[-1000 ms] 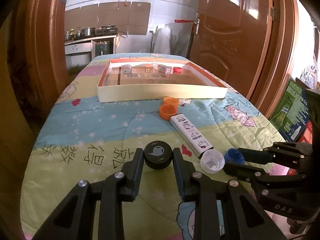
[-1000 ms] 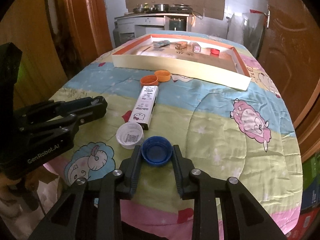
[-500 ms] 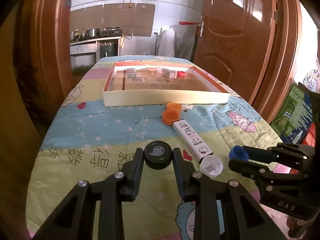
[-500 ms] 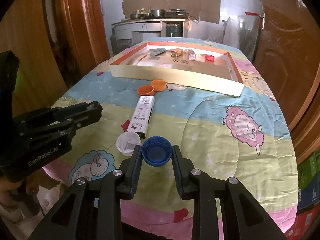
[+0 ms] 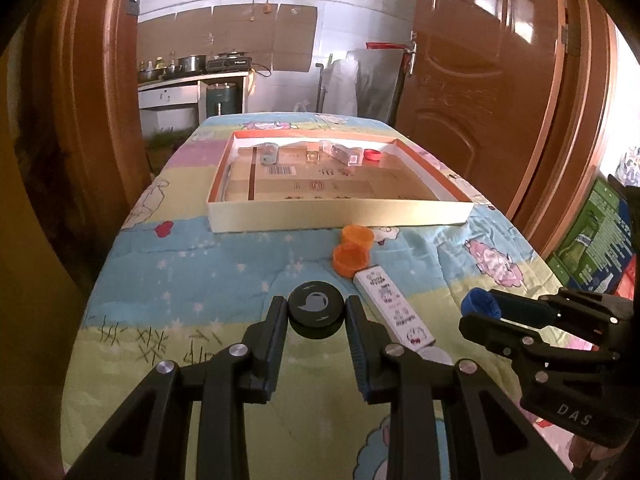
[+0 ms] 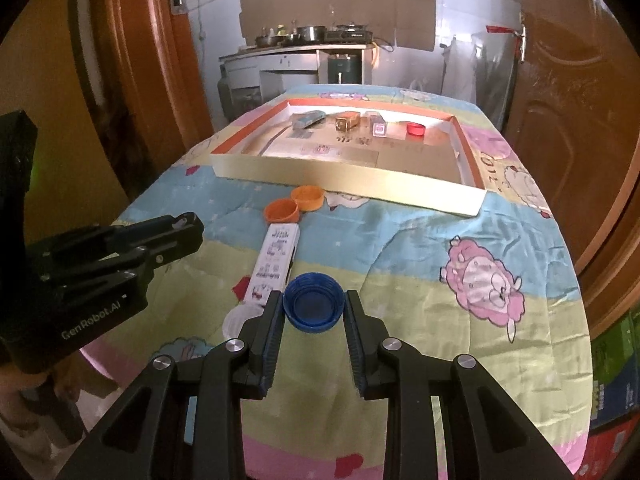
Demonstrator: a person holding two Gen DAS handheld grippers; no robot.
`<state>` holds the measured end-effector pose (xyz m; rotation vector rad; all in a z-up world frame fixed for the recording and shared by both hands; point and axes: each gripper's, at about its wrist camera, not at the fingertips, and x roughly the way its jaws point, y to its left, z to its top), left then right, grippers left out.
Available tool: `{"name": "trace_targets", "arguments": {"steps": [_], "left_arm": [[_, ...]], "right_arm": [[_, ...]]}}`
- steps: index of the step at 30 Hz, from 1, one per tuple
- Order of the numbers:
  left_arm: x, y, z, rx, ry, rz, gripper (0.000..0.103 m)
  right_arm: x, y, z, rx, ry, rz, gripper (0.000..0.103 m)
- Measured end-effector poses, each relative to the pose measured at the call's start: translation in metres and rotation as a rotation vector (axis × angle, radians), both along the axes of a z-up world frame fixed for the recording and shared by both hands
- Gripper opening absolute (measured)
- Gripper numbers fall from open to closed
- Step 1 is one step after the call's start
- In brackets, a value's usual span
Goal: Organize rigid objects
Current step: 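Carry the black tape roll and blue cap over the tray with both grippers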
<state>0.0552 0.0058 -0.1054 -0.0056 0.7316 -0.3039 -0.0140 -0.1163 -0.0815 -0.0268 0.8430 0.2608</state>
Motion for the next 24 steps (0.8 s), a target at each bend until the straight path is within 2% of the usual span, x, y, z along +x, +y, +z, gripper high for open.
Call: {"name": "trace_targets", "arguments": {"steps": [24], "left_arm": [[0.055,-0.009,0.012,0.009,0.025,0.019,0.030]], "right_arm": [[0.066,-0.006,0.009,0.026,0.031,0.012,0.030]]}}
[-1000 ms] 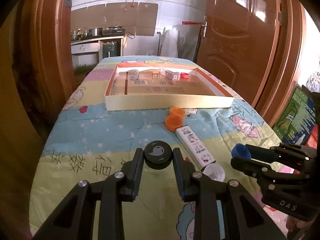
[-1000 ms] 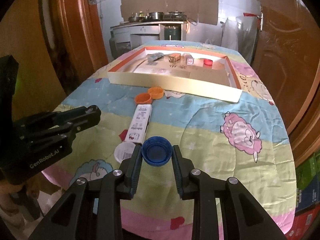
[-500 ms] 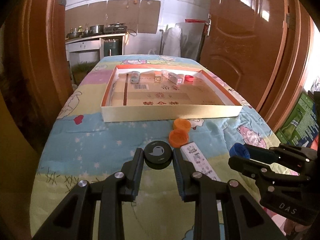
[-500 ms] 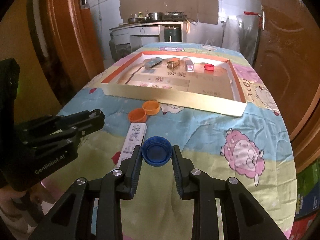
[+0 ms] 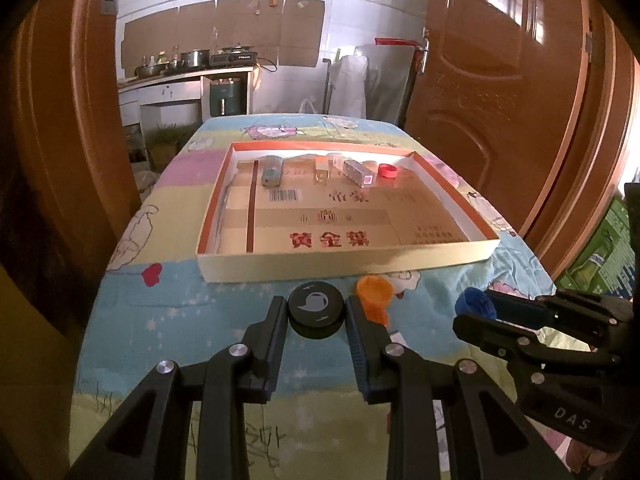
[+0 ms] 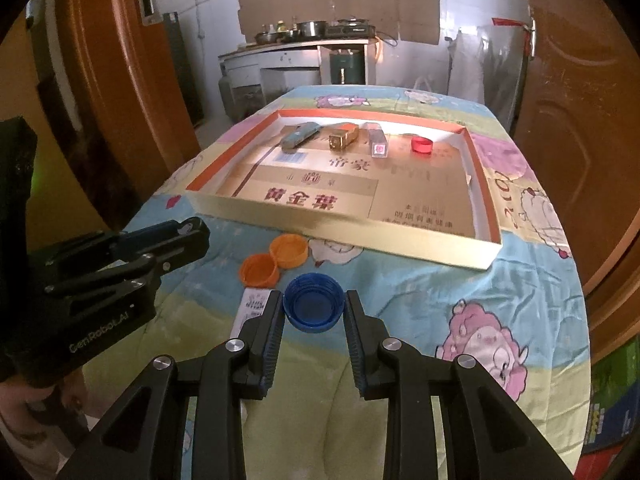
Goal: Organize rigid objects
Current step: 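Carry the black tape roll and blue cap over the tray with both grippers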
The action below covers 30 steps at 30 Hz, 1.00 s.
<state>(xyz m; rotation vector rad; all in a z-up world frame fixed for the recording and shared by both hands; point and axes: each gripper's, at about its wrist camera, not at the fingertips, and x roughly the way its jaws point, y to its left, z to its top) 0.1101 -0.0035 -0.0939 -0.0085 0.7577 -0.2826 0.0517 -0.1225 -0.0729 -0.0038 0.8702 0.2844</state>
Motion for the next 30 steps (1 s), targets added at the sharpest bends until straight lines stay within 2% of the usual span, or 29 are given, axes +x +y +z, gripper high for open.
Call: {"name": "trace_targets", "arguments": {"steps": [18,30], "left_arm": [[0.055,-0.016,0.018,-0.004,-0.011,-0.008,0.030],[0.086,-0.021,0.015,0.006,0.009,0.007,0.030]], "right_arm": [[0.050,-0.013,0.010,0.027,-0.010,-0.022,0.030],[0.087,-0.021,0.011,0.042,-0.013,-0.032,0.030]]}}
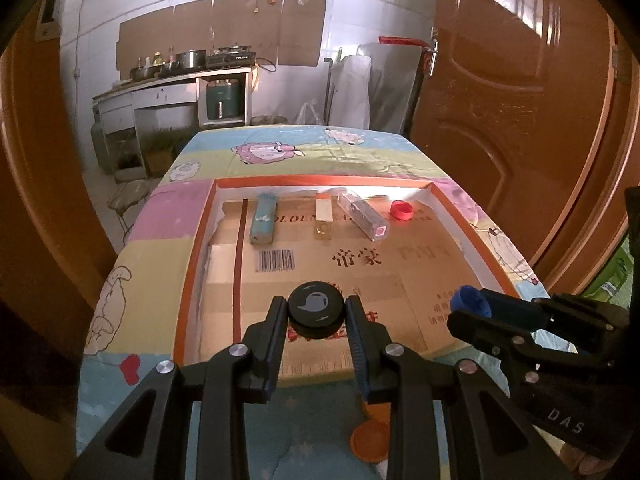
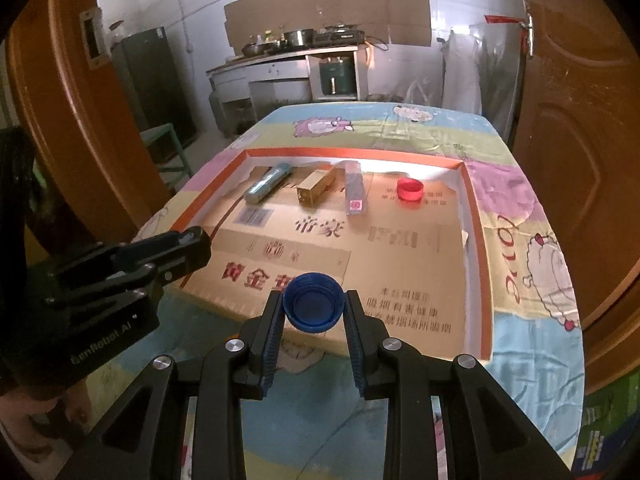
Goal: Organize rigid objects
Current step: 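Carry the black tape roll and blue cap over the tray with both grippers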
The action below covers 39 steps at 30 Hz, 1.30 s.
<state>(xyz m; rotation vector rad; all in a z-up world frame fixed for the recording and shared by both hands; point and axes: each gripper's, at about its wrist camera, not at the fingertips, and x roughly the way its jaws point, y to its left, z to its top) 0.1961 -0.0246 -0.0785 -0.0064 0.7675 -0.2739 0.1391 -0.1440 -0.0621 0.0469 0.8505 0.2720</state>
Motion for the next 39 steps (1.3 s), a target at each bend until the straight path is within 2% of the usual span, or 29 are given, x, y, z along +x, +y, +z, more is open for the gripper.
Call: {"name": "trace_targets", "arguments": {"steps": [22,39], "left_arm": [[0.057,-0.007,-0.008,0.016,0.035,0.005,0.030],[0.080,-0.014,-0.027,0.031,0.081,-0.005,0.030]], "right_arm": [[0.070,-0.002,-0.011,-0.005,0.029,-0.002,0.030],[0.097,-0.009,-0.030,-0.023,0.077,-0.030,0.030]]}}
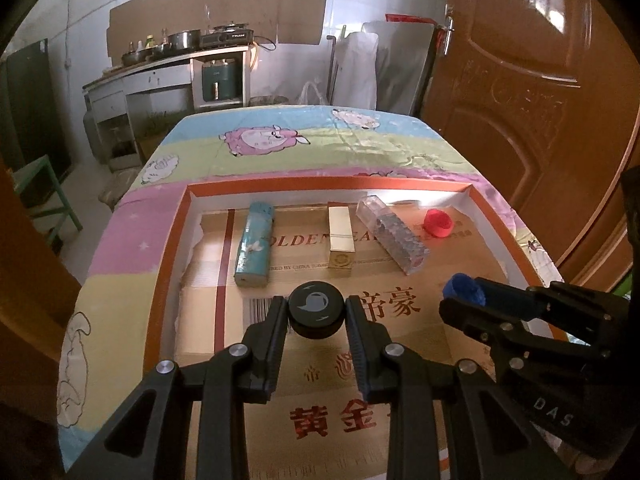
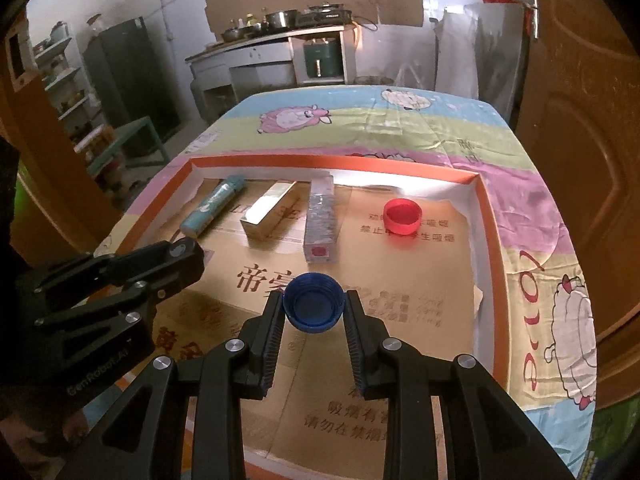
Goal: Organize rigid objects
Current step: 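Carry the black tape roll and blue cap over the tray with both grippers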
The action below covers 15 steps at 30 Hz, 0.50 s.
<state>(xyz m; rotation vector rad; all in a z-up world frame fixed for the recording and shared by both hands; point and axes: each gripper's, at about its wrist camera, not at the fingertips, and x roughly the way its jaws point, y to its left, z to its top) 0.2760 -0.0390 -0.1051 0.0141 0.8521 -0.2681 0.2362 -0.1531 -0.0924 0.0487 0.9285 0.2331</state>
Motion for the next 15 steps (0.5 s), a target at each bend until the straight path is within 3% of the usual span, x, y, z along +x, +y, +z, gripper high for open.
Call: {"name": "trace_targets", "arguments": {"steps": [15], "left_arm": [[0.013,-0.003,-0.017,0.029,0.032,0.001,0.030]], "right_arm": [[0.010,-0.001,-0.013,-0.023,0.023,-0.004,0.030]]}}
